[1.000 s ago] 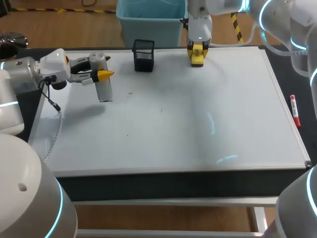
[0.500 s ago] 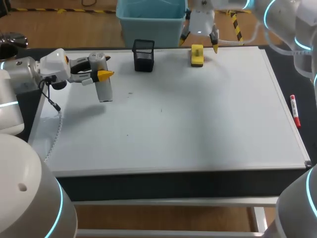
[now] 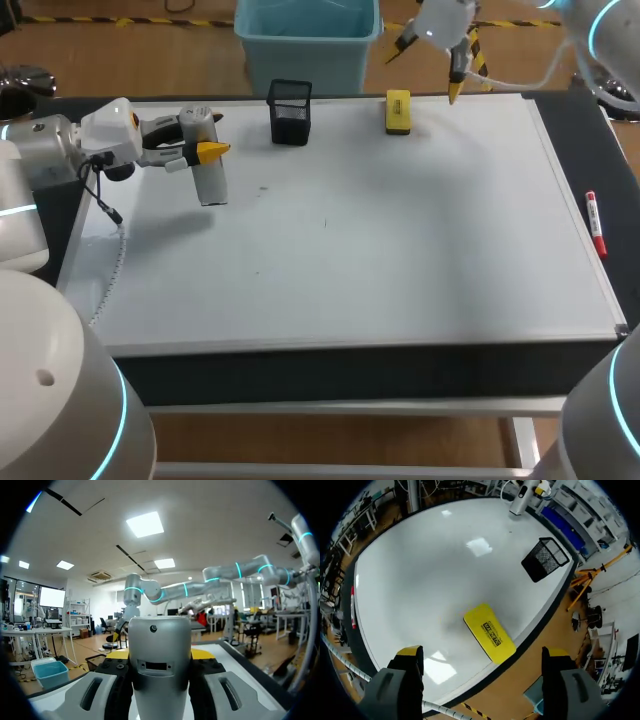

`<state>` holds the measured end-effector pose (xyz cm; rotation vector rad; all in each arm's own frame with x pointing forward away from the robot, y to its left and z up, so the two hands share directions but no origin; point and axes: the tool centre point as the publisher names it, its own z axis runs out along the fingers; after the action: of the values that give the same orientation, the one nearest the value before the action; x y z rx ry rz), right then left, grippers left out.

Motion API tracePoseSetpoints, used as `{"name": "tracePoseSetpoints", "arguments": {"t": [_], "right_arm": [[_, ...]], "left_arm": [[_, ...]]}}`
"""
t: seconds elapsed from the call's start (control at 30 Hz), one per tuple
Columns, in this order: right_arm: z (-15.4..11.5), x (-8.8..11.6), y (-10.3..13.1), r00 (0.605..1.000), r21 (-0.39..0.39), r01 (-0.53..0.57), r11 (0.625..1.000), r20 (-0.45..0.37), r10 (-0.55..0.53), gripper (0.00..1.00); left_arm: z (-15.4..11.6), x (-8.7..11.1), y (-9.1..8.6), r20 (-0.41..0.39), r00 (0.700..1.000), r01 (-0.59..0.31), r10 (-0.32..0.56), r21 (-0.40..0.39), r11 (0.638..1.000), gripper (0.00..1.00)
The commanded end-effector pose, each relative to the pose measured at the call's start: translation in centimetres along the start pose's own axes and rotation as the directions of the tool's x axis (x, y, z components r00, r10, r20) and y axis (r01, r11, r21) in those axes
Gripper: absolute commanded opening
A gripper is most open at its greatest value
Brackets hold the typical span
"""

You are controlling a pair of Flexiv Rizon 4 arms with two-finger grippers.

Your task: Pick up the inspection probe, press it on each red-marked spot on the whiteboard one by one, put down the probe, pick up the eraser, and wipe off all the red marks.

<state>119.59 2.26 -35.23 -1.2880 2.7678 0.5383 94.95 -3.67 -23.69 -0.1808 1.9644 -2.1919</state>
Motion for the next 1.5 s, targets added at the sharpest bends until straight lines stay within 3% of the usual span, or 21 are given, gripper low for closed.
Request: {"name": "tracePoseSetpoints", "arguments": {"t": [0.03, 0.2, 0.57, 0.7, 1.07, 1.17, 1.33, 1.5], "right_arm": [[-5.4, 1.7, 2.2, 0.995, -0.023, -0.098, 0.995, 0.029, 0.099, 1.00], [-6.9, 2.4, 2.7, 0.978, -0.087, -0.206, 0.975, 0.017, 0.208, 1.00], [-10.7, 4.9, 4.2, 0.949, -0.148, -0.260, 0.954, 0.142, 0.280, 1.00], [-11.4, 5.5, 4.7, 0.935, -0.190, -0.305, 0.933, 0.127, 0.331, 1.00], [-11.4, 5.5, 4.7, 0.935, -0.190, -0.305, 0.933, 0.127, 0.331, 1.00], [-11.4, 5.5, 4.7, 0.935, -0.190, -0.305, 0.933, 0.127, 0.331, 1.00], [-11.4, 5.5, 4.7, 0.935, -0.190, -0.305, 0.933, 0.127, 0.331, 1.00], [-11.4, 5.5, 4.7, 0.935, -0.190, -0.305, 0.933, 0.127, 0.331, 1.00]], "left_arm": [[0.0, 0.0, 0.0, 0.000, 1.000, -0.002, 0.002, 0.001, 1.000, 0.00], [0.0, 0.0, 0.0, 0.000, 1.000, -0.002, 0.002, 0.001, 1.000, 0.00], [0.0, 0.0, 0.0, 0.000, 1.000, -0.002, 0.002, 0.001, 1.000, 0.00], [0.0, 0.0, 0.0, 0.000, 1.000, -0.002, 0.002, 0.001, 1.000, 0.00], [0.0, 0.0, 0.0, 0.000, 1.000, -0.002, 0.002, 0.001, 1.000, 0.00], [0.8, 0.5, 0.3, -0.033, 0.999, 0.016, -0.015, 0.012, 1.000, 0.00], [1.9, -1.4, -0.2, -0.082, 0.996, 0.026, -0.025, 0.010, 1.000, 0.00], [3.4, -4.0, -2.1, -0.142, 0.990, 0.006, -0.005, 0.004, 1.000, 0.00]]}}
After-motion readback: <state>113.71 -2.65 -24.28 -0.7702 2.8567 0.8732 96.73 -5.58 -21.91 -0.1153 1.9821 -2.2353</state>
